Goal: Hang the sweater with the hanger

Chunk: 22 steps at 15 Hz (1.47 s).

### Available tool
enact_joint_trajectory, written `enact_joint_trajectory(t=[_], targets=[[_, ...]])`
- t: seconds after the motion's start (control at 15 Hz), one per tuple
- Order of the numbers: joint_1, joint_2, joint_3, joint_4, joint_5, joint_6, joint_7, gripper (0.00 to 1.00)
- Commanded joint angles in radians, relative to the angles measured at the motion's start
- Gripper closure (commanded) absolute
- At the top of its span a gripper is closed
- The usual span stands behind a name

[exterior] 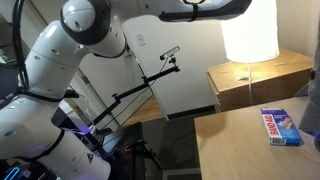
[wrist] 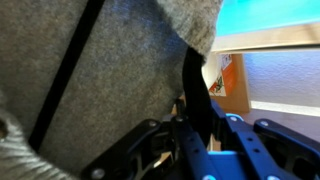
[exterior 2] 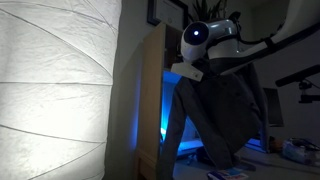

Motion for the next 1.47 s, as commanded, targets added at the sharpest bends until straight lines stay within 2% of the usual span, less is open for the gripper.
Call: enact_joint_trajectory(t=[0.0, 0.4, 0.73, 1.13, 1.4], targets=[[-0.015, -0.004, -0.023, 0.002, -0.065, 0.113, -0.061, 0.93], [-0.041, 0.018, -0.075, 0.012, -0.22, 0.258, -0.115, 0.93], [-0.055, 0.035, -0.136, 0.029, -0.38, 0.376, -0.108, 0.93], [-0.069, 0.052, -0.206, 0.075, -0.639, 0.606, -0.011, 0.93], [-0.093, 0.068, -0.212, 0.149, -0.83, 0.716, 0.111, 0.93]])
